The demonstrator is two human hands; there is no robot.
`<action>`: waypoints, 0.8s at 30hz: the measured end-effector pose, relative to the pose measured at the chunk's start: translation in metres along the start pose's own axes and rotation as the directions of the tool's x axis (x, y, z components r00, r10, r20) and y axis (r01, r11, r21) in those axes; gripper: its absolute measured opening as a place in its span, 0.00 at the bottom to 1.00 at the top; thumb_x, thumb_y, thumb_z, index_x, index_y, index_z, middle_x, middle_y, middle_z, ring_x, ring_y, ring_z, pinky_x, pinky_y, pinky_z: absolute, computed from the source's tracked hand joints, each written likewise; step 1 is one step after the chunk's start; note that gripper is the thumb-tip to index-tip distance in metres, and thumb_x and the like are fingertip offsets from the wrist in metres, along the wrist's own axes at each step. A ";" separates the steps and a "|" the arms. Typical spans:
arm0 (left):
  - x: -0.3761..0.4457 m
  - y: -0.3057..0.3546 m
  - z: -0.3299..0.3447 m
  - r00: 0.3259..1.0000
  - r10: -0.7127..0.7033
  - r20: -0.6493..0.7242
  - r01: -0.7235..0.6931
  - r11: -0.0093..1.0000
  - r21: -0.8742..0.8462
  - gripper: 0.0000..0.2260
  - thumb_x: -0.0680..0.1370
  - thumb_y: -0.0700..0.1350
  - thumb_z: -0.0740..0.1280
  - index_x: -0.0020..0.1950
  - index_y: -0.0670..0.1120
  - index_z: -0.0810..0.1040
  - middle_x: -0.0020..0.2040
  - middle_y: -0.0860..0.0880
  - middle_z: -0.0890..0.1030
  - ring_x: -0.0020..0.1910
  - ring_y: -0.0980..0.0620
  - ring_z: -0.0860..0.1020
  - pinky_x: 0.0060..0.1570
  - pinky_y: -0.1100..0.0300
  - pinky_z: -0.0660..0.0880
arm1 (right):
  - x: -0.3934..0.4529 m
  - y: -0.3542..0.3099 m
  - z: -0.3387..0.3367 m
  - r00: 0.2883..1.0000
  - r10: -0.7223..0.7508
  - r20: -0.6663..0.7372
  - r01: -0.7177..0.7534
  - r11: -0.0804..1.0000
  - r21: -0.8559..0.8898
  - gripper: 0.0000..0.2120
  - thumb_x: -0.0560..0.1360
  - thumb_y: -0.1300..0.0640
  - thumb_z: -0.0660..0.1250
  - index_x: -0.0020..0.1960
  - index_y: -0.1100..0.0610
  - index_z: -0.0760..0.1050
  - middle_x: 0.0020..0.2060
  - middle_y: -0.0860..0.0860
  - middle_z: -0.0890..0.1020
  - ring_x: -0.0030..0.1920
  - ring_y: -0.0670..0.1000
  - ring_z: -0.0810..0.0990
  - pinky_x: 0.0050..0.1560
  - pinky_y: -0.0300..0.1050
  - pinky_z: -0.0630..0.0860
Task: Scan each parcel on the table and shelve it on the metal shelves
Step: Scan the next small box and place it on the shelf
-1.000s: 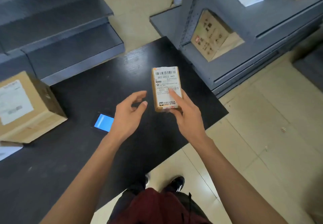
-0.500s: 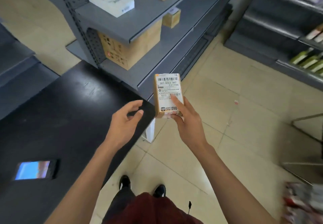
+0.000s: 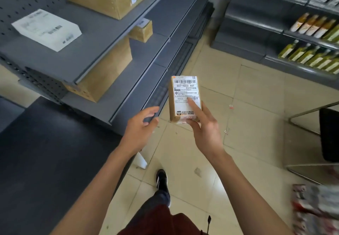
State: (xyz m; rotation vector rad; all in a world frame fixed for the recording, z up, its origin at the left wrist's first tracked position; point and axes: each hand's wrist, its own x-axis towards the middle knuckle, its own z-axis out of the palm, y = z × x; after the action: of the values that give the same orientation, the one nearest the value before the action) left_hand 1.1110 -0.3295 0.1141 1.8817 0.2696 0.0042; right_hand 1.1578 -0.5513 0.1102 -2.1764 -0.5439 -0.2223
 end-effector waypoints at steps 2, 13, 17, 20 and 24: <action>0.034 0.008 0.009 0.999 0.008 0.036 -0.008 1.000 -0.004 0.15 0.82 0.43 0.68 0.62 0.62 0.80 0.59 0.70 0.80 0.61 0.70 0.76 0.54 0.78 0.70 | 0.023 0.014 -0.008 0.999 0.032 -0.013 -0.032 0.999 -0.009 0.31 0.77 0.72 0.68 0.77 0.56 0.69 0.69 0.54 0.75 0.59 0.55 0.78 0.57 0.35 0.74; 0.172 0.068 0.074 0.975 0.079 0.209 -0.098 0.992 0.083 0.15 0.82 0.49 0.67 0.68 0.61 0.77 0.65 0.61 0.80 0.61 0.64 0.78 0.62 0.61 0.75 | 0.120 0.082 -0.066 0.979 0.153 -0.137 -0.162 0.985 -0.060 0.32 0.76 0.72 0.68 0.77 0.53 0.69 0.70 0.52 0.75 0.57 0.53 0.78 0.53 0.30 0.70; 0.218 0.086 0.103 0.973 0.107 0.205 -0.127 0.988 0.086 0.16 0.82 0.47 0.67 0.69 0.59 0.78 0.65 0.62 0.80 0.64 0.66 0.76 0.64 0.63 0.72 | 0.157 0.119 -0.084 0.978 0.159 -0.132 -0.165 0.985 -0.040 0.32 0.77 0.72 0.68 0.77 0.53 0.68 0.69 0.51 0.75 0.58 0.56 0.79 0.54 0.40 0.76; 0.254 0.102 0.126 0.975 0.110 0.192 -0.127 0.988 0.082 0.15 0.82 0.47 0.67 0.69 0.58 0.78 0.64 0.64 0.79 0.65 0.67 0.75 0.63 0.65 0.71 | 0.190 0.152 -0.101 0.981 0.160 -0.112 -0.163 0.987 -0.016 0.32 0.77 0.72 0.67 0.77 0.53 0.69 0.69 0.52 0.74 0.58 0.57 0.79 0.50 0.55 0.80; 0.296 0.123 0.158 0.983 0.083 0.164 -0.100 0.990 0.099 0.16 0.82 0.48 0.67 0.70 0.58 0.77 0.65 0.62 0.79 0.65 0.66 0.75 0.64 0.63 0.70 | 0.237 0.195 -0.126 0.984 0.133 -0.115 -0.133 0.991 0.010 0.32 0.77 0.72 0.67 0.77 0.53 0.68 0.70 0.51 0.74 0.59 0.55 0.79 0.52 0.53 0.80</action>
State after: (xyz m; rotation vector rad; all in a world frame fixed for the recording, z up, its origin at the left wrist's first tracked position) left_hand 1.4435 -0.4584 0.1391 1.9873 0.0740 -0.1002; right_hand 1.4612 -0.6834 0.1307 -2.1730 -0.3316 -0.2732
